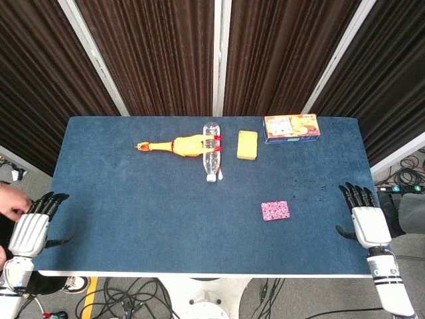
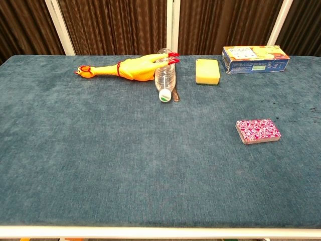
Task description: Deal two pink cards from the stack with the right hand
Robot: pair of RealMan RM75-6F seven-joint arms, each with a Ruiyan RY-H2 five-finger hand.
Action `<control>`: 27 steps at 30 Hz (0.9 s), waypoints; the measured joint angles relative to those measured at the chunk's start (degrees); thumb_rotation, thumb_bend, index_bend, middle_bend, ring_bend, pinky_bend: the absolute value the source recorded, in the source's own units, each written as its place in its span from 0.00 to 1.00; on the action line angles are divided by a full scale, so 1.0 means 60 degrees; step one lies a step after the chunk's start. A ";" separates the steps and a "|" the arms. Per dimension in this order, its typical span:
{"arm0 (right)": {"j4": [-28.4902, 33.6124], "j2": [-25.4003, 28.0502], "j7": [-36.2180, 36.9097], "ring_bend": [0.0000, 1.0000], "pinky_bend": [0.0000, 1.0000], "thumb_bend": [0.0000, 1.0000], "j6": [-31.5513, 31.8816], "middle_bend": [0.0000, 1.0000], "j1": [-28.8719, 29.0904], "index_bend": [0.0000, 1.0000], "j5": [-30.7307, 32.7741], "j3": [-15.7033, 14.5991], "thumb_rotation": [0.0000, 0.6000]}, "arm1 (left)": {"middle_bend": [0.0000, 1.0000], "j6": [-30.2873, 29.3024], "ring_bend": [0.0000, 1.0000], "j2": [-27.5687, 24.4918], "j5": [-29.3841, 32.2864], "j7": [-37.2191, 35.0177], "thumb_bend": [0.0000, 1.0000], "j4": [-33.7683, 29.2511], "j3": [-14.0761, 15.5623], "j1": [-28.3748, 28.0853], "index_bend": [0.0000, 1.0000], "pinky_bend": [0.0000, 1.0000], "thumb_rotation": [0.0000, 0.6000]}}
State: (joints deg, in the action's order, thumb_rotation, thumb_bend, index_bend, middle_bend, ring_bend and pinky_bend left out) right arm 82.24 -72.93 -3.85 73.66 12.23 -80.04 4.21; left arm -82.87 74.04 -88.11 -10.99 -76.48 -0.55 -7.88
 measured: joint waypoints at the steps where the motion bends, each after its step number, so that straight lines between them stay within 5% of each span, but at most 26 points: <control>1: -0.0004 -0.0002 0.0000 0.00 0.00 0.08 0.0002 0.02 -0.0003 0.00 -0.0006 -0.0006 1.00 | 0.14 0.0000 0.08 -0.0002 -0.0001 0.0000 0.03 -0.0002 0.0002 0.0001 0.16 0.18 1.00; 13: 0.0148 0.0041 -0.0093 0.01 0.03 0.08 0.0034 0.03 0.0039 0.00 -0.0107 0.0000 1.00 | 0.14 0.0025 0.08 -0.0011 0.0029 -0.0045 0.03 0.0023 -0.0019 -0.0009 0.16 0.18 1.00; 16: 0.0220 0.0048 -0.0229 0.25 0.41 0.08 0.0091 0.06 0.0070 0.00 -0.0138 0.0039 1.00 | 0.14 0.0050 0.08 -0.0041 0.0035 -0.0041 0.03 -0.0010 -0.0032 -0.0031 0.16 0.18 1.00; 18: 0.0241 0.0037 -0.0263 0.55 0.74 0.09 0.0159 0.17 0.0092 0.03 -0.0231 0.0052 1.00 | 0.14 0.0051 0.08 -0.0051 0.0034 -0.0035 0.03 -0.0012 -0.0031 -0.0032 0.16 0.18 1.00; 20: 0.0262 0.0019 -0.0362 0.74 0.91 0.09 0.0200 0.27 0.0118 0.08 -0.0287 0.0055 1.00 | 0.14 0.0054 0.08 -0.0067 0.0033 -0.0033 0.03 -0.0043 -0.0022 -0.0028 0.16 0.18 1.00; 24: 0.0613 0.0114 -0.0493 0.85 1.00 0.10 -0.0085 0.33 0.0200 0.30 -0.0275 -0.0023 1.00 | 0.14 -0.0039 0.08 -0.0090 -0.0019 0.0020 0.03 -0.0111 0.0023 0.0028 0.16 0.18 1.00; 27: 0.0779 0.0186 -0.0878 0.87 1.00 0.10 -0.0220 0.35 0.0283 0.37 -0.0300 -0.0078 1.00 | 0.14 0.0005 0.08 -0.0068 0.0018 0.0037 0.03 -0.0074 0.0029 0.0037 0.16 0.18 1.00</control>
State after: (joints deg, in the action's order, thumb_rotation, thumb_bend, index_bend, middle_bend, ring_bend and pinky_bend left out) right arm 86.92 -71.82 -9.12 72.35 13.93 -81.84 3.74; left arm -82.84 73.63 -88.00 -10.77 -76.93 -0.38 -7.65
